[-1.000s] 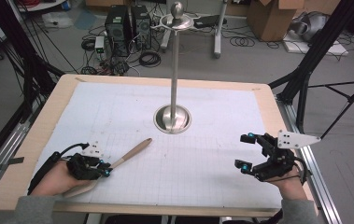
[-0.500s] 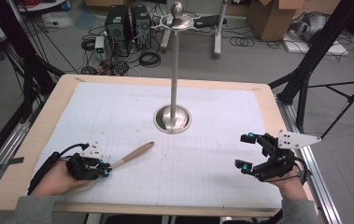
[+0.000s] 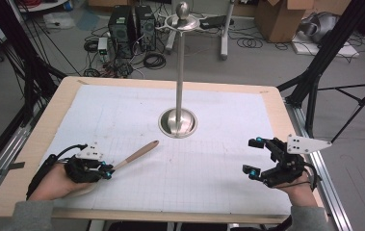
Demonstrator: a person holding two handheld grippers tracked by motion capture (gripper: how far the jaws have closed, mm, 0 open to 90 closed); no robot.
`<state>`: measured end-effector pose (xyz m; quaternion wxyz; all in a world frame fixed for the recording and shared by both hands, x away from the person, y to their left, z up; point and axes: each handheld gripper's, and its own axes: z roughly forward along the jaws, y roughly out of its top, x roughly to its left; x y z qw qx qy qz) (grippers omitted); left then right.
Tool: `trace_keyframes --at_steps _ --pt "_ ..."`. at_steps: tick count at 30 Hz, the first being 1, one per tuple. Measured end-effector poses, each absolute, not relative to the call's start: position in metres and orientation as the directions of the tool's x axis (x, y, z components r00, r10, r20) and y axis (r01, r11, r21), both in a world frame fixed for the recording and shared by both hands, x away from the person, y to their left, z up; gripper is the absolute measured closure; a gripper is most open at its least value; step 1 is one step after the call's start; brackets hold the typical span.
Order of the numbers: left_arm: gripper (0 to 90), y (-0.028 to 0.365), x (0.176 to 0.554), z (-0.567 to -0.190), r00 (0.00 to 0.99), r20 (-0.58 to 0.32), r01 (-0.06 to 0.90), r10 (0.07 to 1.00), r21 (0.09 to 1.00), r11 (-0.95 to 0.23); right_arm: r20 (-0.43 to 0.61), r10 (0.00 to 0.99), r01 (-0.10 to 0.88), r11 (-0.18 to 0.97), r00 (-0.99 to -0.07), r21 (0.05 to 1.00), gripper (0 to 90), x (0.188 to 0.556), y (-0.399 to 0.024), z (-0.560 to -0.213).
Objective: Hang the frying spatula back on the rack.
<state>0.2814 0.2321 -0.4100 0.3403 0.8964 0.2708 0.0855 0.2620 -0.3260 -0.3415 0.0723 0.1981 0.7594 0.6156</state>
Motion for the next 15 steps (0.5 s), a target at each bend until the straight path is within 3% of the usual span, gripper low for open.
trace_keyframes --at_steps 15 --pt "77.4 0.232 0.285 -0.397 0.838 -0.044 0.411 0.544 0.706 -0.577 0.137 0.390 0.214 0.161 -0.910 0.963 8.6 0.262 -0.326 -0.342"
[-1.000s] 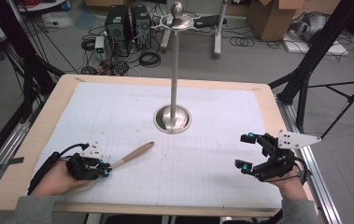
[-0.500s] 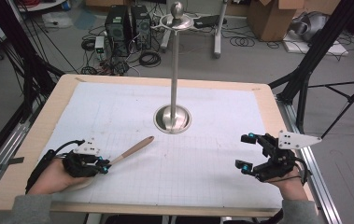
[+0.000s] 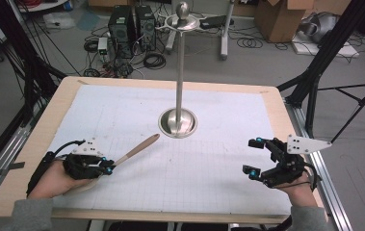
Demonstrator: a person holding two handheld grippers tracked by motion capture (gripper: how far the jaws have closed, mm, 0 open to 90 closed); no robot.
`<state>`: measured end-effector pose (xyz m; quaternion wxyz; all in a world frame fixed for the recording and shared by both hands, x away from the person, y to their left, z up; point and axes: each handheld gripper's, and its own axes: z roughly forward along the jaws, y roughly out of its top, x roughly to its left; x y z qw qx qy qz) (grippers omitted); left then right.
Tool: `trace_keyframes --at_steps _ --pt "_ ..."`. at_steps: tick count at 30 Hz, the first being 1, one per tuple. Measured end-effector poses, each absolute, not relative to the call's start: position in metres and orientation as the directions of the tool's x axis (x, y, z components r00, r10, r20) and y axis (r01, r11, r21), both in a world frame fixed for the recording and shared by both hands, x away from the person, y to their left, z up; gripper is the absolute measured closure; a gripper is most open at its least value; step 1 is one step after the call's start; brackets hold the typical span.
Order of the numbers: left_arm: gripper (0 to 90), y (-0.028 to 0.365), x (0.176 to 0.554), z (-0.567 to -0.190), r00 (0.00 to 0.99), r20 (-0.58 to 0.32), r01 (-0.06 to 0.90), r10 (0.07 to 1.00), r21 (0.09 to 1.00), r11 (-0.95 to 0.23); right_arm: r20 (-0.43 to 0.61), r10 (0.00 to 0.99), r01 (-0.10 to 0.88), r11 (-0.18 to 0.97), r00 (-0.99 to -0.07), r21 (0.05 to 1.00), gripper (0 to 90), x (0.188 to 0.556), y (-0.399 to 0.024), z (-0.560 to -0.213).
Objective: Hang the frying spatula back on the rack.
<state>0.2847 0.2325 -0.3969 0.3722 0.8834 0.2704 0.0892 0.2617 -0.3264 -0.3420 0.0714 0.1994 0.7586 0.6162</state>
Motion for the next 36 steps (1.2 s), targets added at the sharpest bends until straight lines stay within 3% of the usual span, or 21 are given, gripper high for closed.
trace_keyframes --at_steps 4,36 --pt "77.4 0.232 0.288 -0.395 0.824 -0.069 0.438 0.563 0.707 -0.555 0.134 0.389 0.209 0.158 -0.911 0.965 8.6 0.262 -0.327 -0.342" --pt "77.4 0.244 0.315 -0.323 0.827 -0.014 0.335 0.563 0.815 -0.472 0.145 0.380 0.219 0.158 -0.913 0.963 8.6 0.267 -0.325 -0.343"
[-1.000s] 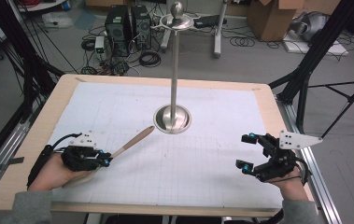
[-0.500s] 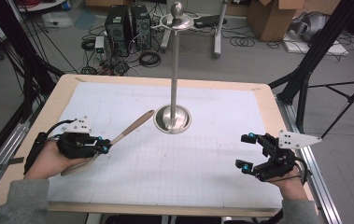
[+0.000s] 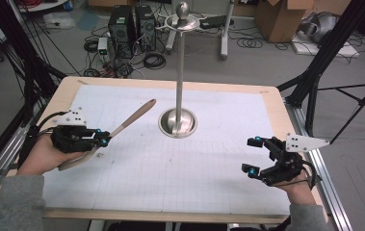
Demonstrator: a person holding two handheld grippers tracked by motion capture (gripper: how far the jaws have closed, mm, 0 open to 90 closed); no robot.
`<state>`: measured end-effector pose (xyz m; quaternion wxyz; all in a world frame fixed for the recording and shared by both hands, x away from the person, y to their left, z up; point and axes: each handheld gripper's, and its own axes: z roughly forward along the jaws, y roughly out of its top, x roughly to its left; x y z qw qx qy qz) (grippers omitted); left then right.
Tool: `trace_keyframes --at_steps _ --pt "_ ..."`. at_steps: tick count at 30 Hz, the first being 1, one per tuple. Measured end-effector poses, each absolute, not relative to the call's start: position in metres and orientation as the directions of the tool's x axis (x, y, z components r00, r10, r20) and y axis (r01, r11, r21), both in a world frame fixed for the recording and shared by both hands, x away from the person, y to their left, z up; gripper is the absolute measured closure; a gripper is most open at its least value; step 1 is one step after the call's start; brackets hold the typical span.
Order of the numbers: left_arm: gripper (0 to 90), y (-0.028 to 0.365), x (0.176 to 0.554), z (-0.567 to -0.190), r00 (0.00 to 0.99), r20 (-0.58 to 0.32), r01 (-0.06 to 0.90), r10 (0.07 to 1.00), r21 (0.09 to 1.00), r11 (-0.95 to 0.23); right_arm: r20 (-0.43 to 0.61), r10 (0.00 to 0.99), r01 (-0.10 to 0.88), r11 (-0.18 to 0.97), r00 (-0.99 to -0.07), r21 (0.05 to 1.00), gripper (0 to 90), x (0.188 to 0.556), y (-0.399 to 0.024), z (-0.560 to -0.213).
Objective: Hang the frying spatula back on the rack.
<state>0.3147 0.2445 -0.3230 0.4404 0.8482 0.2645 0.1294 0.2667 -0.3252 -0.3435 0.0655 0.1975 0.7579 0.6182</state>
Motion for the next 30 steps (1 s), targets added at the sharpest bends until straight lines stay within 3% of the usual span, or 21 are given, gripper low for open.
trace_keyframes --at_steps 30 --pt "77.4 0.244 0.341 -0.261 0.847 0.032 0.265 0.531 0.840 -0.474 0.151 0.391 0.226 0.154 -0.908 0.962 8.6 0.265 -0.329 -0.345"
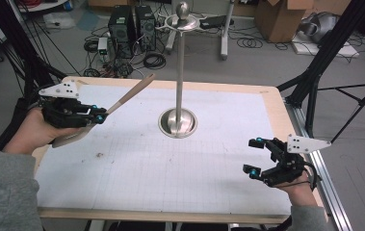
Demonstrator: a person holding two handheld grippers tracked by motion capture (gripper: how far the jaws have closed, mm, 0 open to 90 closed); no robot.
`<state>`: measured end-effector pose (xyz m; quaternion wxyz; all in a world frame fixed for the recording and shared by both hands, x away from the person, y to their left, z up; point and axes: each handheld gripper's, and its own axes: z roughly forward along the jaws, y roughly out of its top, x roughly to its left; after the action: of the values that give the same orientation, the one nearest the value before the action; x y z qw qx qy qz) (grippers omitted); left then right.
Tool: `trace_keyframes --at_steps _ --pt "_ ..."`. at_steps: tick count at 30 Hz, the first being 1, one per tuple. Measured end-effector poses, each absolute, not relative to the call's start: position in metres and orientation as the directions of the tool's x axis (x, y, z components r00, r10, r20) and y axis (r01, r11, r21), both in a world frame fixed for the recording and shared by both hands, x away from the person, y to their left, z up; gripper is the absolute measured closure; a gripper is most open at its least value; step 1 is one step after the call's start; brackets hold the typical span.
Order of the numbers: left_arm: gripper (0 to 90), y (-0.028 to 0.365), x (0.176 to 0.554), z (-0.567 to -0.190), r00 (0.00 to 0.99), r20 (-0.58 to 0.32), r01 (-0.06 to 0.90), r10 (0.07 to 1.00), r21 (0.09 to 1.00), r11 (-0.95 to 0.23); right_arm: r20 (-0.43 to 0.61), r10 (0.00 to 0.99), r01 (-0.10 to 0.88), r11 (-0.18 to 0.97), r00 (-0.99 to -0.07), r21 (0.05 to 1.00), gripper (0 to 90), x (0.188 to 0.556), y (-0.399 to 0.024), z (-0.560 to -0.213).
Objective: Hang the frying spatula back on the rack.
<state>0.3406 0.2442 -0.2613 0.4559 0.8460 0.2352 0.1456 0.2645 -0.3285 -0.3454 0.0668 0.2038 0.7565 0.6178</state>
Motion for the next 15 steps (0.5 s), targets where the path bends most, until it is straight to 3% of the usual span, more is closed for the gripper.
trace_keyframes --at_steps 15 --pt "77.4 0.235 0.352 -0.219 0.846 0.065 0.227 0.528 0.854 -0.468 0.153 0.390 0.222 0.139 -0.908 0.965 8.6 0.264 -0.332 -0.345"
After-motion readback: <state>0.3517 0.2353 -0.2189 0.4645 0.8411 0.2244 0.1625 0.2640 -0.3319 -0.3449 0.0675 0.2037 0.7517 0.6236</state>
